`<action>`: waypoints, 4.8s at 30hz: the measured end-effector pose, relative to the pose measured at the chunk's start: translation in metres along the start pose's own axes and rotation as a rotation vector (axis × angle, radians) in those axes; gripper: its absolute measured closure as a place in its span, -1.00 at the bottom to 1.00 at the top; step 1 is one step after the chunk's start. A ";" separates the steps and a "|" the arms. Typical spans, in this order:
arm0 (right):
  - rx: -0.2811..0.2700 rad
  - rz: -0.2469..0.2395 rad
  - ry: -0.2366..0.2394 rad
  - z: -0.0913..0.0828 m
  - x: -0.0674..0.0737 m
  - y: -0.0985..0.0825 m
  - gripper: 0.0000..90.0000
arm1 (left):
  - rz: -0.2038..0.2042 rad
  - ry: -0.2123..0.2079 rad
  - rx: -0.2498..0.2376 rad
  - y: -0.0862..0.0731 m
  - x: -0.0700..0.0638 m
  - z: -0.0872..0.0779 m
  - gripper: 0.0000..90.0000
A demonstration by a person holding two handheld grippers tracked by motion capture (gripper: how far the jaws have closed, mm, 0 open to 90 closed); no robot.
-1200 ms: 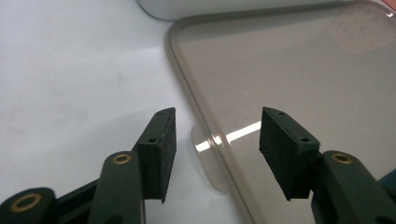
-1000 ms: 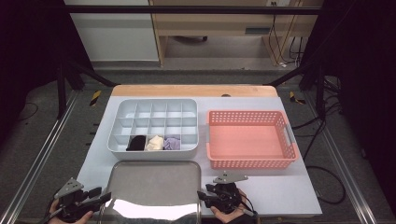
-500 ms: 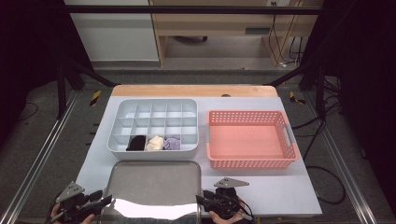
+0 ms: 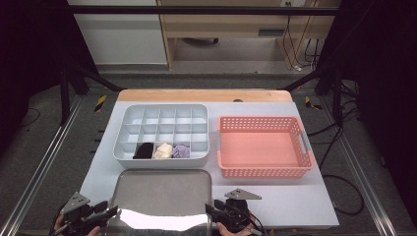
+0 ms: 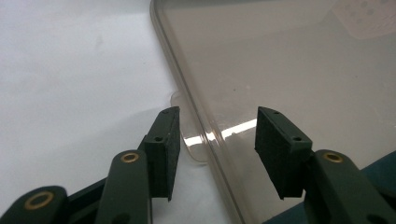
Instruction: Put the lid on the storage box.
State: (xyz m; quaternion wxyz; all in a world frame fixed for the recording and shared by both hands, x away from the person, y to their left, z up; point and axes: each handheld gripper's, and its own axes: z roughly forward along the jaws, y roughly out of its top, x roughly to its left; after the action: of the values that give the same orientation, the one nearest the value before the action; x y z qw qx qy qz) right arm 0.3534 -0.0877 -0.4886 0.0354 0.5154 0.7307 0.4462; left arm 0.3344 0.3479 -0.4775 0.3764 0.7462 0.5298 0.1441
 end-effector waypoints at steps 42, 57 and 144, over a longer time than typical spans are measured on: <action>-0.046 0.171 0.095 -0.014 -0.005 0.014 0.37 | -0.010 0.001 -0.002 0.000 0.001 0.000 0.12; -0.189 0.137 0.159 -0.032 0.010 0.028 0.34 | -0.054 -0.028 -0.016 -0.001 0.005 -0.001 0.09; -0.011 0.099 0.251 -0.006 0.003 0.026 0.45 | -0.098 -0.092 -0.027 -0.001 0.012 -0.001 -0.15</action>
State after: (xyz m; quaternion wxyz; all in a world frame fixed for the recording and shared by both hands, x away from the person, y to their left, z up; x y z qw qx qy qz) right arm 0.3680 -0.0869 -0.4656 -0.0756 0.4907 0.7006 0.5126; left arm 0.3383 0.3591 -0.4800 0.4169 0.7200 0.5460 0.0983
